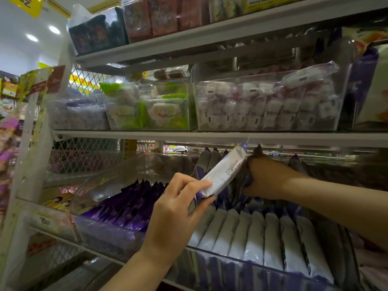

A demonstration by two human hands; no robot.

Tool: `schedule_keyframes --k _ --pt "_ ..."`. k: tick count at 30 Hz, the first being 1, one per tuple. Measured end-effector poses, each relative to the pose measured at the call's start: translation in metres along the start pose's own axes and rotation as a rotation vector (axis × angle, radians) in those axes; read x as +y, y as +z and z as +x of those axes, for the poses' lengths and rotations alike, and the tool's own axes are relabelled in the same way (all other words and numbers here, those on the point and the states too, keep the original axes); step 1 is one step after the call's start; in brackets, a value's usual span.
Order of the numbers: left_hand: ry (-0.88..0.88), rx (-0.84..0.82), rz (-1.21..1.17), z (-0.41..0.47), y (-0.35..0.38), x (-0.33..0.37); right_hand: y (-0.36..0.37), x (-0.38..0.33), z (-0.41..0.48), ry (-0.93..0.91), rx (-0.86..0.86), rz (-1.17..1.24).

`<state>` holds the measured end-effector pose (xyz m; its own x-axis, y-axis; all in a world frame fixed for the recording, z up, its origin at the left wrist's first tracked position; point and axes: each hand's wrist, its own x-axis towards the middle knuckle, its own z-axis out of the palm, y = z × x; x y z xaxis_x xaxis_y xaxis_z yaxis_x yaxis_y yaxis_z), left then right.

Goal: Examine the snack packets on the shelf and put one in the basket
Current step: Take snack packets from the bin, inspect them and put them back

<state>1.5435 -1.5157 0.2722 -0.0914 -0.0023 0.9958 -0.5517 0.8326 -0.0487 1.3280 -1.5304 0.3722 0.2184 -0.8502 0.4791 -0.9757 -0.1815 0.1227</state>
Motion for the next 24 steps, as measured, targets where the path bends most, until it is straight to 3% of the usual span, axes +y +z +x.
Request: schedule_keyframes --k 4,9,16,24 --pt "-0.002 0.010 -0.001 -0.001 0.002 0.000 -0.003 -0.004 -0.003 0.043 0.046 -0.143" --pt "-0.010 0.013 -0.011 -0.001 0.001 -0.001 0.003 -0.012 0.001 -0.021 -0.035 -0.265" --pt "0.000 0.010 -0.030 0.000 0.000 -0.002 -0.007 0.006 0.001 -0.196 -0.172 -0.132" --pt "0.018 0.003 -0.019 0.004 0.003 0.001 0.005 0.002 0.002 -0.148 -0.368 -0.263"
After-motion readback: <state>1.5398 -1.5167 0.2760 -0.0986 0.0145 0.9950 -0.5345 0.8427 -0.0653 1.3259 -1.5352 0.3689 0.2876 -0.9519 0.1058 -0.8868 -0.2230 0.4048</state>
